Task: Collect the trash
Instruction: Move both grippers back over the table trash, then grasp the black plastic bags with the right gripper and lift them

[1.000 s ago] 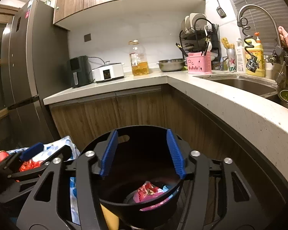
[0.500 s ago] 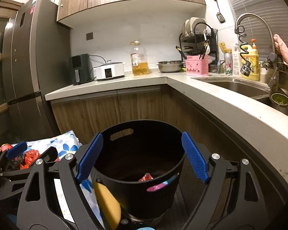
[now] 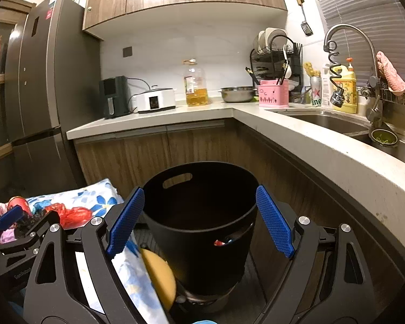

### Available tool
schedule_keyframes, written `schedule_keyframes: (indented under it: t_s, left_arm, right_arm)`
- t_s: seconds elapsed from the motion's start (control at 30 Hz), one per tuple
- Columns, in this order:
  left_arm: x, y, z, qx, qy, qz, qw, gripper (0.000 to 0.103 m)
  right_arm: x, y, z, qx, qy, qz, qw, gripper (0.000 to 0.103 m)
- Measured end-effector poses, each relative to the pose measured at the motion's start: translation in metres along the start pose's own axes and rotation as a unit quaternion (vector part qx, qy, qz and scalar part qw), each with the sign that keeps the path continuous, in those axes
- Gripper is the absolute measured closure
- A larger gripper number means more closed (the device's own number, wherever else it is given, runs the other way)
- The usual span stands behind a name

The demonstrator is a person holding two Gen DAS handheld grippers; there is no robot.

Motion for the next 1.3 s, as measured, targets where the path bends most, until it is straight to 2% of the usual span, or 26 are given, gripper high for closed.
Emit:
schedule_keyframes:
  t_s: [0.5, 0.83, 1.2, 1.3]
  left_arm:
    - [-0.023, 0.051, 0.035, 0.040, 0.000, 0.032, 0.9987, 0.006]
    - [-0.040, 0.094, 0.050, 0.075, 0.007, 0.058, 0.9955, 0.006]
    - [-0.055, 0.144, 0.068, 0.123, -0.005, 0.089, 0.9884, 0.006]
    - [-0.058, 0.159, 0.070, 0.139, -0.004, 0.101, 0.9852, 0.006]
  right_arm:
    - [-0.023, 0.047, 0.029, 0.027, -0.002, 0.025, 0.999, 0.019]
    - [-0.037, 0.088, 0.031, 0.058, 0.006, 0.047, 0.997, 0.019]
    - [-0.056, 0.138, 0.019, 0.108, 0.021, 0.075, 0.991, 0.019]
    - [-0.063, 0.160, 0.012, 0.134, 0.032, 0.089, 0.986, 0.019]
Point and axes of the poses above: each gripper's, at about its wrist camera, not at the fingertips, and z roughly against the way its jaws point, y to its left, x to its top, the point moved 1 cm from there along -z, roughly the way its jaws point, and after that the axes turned 9 degrees about y, right-handed, at the moved point
